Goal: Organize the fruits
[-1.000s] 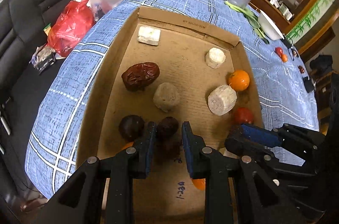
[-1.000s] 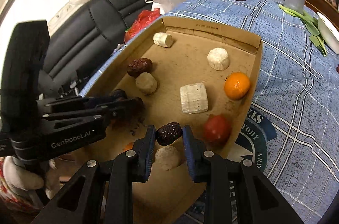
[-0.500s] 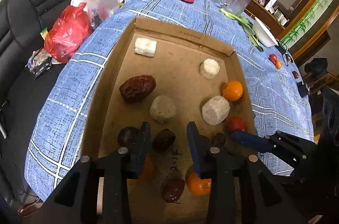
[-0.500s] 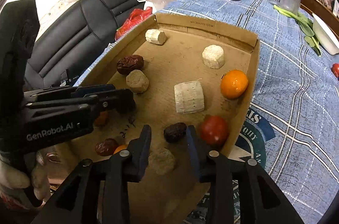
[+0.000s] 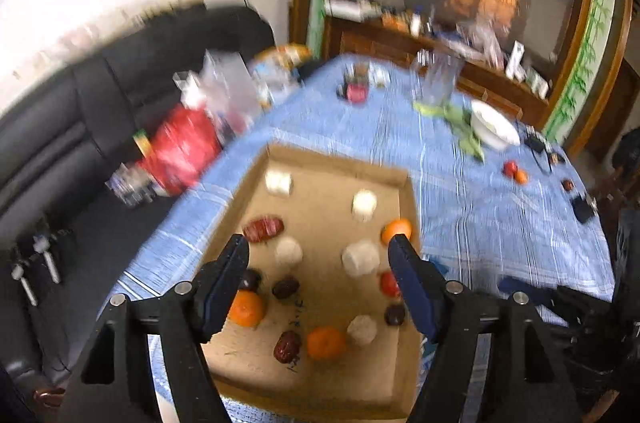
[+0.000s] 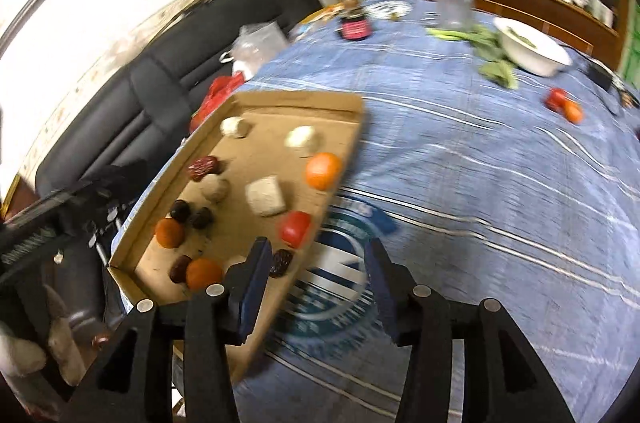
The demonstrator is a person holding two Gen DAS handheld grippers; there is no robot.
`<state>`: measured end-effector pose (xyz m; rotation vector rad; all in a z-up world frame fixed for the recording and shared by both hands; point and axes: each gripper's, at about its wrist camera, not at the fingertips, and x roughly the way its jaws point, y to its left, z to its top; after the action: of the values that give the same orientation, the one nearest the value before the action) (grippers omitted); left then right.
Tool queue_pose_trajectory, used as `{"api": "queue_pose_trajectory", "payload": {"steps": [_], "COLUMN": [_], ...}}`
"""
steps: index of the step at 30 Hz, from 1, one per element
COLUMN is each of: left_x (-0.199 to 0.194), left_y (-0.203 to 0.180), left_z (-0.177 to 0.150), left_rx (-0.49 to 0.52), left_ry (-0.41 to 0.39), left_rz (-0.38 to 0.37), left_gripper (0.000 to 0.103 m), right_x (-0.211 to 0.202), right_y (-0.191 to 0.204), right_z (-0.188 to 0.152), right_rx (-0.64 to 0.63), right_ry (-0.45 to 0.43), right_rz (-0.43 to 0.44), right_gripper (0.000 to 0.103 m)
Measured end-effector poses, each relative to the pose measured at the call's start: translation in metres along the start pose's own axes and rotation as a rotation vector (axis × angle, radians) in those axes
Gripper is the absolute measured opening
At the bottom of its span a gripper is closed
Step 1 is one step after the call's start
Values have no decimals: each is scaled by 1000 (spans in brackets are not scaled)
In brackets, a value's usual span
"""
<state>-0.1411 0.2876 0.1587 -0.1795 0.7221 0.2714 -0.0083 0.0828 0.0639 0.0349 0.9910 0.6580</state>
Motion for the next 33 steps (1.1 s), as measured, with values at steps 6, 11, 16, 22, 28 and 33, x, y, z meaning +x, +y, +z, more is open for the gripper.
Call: {"api": "queue_pose_trajectory", "payload": {"steps": [6,11,16,22,28,33], "left_x": [-72,-97,-97,-93,-81,-75], "left_y": [-30,-50,-60,-55,-54,-55], "left_z": [10,6,-5,-21,-41,-51], "left_rx": [2,2,16,-25,-23,-6], "left_ry": [-241,-273,-191,-116,-34,4], "left_rz": [104,178,170,164,183,197], "left_gripper": [102,103,103,103,103,103], "right_x": [-34,-56,-73,-76,-74,-72], "right_y": [-13,-10,-4,1,6,13], "right_z": [-17,-20,-25,-36,-43,-47], "right_rx": [-22,-62,-91,-109,-125,-141], "right_ry": [-27,-68,-110,-98,-80,-68], "right_rz": [-15,-11,2,2,-1,-8], "right_gripper": [56,58,70,73,75,77]}}
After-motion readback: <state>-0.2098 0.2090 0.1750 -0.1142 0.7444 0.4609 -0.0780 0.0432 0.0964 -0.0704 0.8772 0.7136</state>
